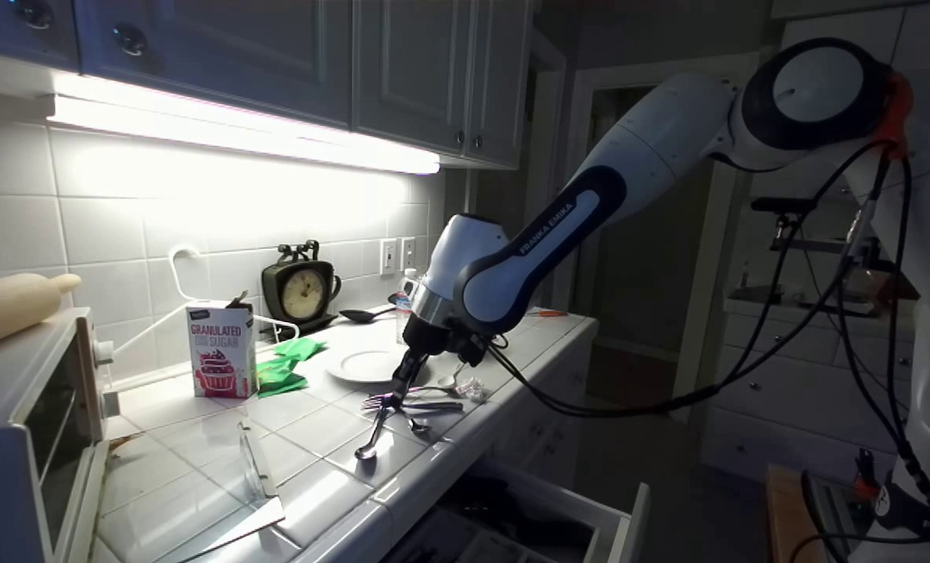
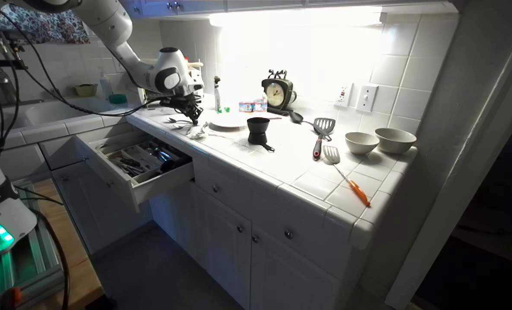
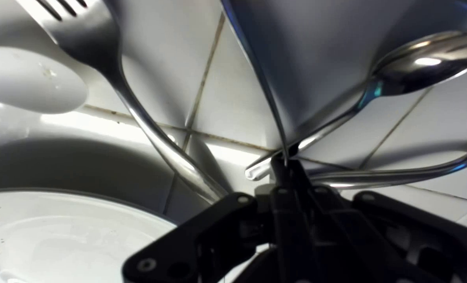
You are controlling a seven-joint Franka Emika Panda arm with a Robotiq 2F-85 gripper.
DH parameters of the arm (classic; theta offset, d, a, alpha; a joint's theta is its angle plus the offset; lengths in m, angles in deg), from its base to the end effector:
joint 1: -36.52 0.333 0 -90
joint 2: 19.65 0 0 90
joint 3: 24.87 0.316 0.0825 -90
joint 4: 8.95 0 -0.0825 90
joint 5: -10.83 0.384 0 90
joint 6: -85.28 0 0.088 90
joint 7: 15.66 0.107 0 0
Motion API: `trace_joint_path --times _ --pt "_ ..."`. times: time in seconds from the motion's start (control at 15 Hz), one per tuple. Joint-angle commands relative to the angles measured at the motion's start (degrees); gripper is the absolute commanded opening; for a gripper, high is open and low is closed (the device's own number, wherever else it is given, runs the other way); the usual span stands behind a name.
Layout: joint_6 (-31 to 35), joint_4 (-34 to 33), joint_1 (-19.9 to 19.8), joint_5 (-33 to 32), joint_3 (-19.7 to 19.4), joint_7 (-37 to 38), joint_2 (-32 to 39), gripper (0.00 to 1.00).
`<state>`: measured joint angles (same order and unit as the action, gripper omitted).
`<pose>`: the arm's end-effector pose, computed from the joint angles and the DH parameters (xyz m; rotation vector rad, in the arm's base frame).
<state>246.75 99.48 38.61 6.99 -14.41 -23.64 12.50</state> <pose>0.6521 0.1381 0.2495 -2.9643 -0.5580 -0.5689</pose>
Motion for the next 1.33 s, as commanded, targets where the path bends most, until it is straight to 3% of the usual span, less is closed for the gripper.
trace_joint_path --times 0.0,0.47,0.8,1.07,1.27 --pt "0.3 -0.8 -0.7 2.2 1.0 -1.6 0.9 0.01" --pt "-2.4 -1.0 0.4 2.7 -0.3 1.5 -1.1 0.01" --pt "-4.9 -0.9 2.9 1.6 -3.9 7.3 -3.8 0.01" --pt "-5.9 -0.4 0.5 2.0 -0.8 -0.6 -5.1 0.01" --pt "-8.7 -0.6 -3.9 4.7 4.8 -12.2 -5.5 0.01"
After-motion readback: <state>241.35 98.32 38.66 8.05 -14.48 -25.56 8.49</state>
